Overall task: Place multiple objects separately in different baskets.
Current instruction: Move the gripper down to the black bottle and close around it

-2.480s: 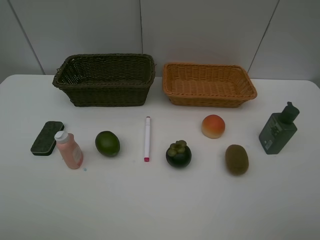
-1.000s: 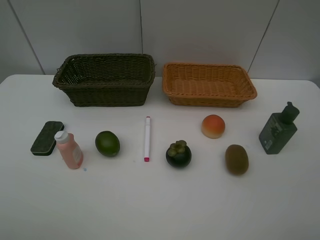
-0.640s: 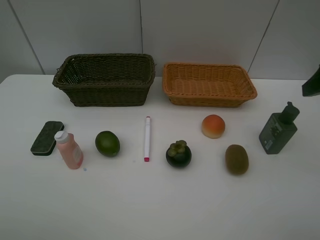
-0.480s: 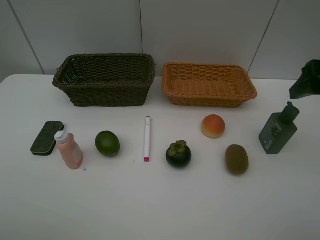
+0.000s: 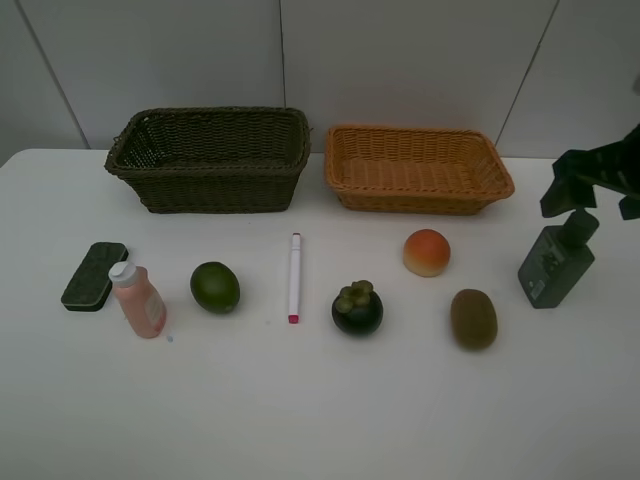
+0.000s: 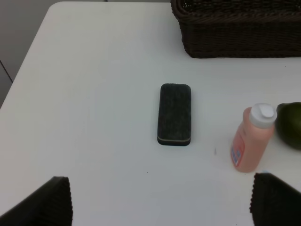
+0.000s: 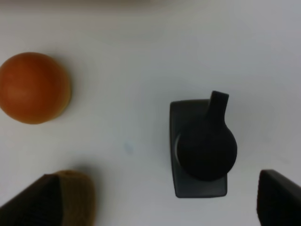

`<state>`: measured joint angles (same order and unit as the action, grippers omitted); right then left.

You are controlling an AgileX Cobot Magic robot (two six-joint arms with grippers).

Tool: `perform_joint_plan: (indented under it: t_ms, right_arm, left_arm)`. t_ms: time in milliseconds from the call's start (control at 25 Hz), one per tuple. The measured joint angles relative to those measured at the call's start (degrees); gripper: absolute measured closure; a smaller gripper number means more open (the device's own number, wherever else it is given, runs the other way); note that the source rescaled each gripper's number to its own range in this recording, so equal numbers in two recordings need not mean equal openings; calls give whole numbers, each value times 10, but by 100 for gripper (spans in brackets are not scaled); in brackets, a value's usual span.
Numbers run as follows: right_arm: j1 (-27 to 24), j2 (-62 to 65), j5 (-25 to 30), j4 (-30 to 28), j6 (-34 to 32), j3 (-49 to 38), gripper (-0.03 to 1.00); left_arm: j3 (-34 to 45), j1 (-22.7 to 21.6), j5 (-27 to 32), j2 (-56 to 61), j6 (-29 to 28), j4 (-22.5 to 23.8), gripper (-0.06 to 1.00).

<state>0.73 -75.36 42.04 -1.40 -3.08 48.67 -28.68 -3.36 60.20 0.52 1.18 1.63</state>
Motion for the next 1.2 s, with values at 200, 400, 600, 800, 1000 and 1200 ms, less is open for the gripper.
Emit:
perform_joint_plan:
  t_ms: [200,400,600,800,1000,1200]
  right_arm:
    - [0,-35,-16,0,0,0,-3]
    - [0,-72,-37,0,0,0,-3]
    - [0,-114,-58,0,0,0,-3]
    - [0,-156,-73,0,1,0,-3]
    - [-1,-183,-83,0,0,0,-3]
    - [-1,-188,-90,0,0,0,-3]
  left_arm:
    - [0,0,0,0,0,0,-6]
    - [0,0,0,0,0,0,-6]
    - [0,0,0,0,0,0,-6]
    - [0,0,0,0,0,0,-6]
    - [0,0,0,0,0,0,-6]
    - [0,0,0,0,0,0,-6]
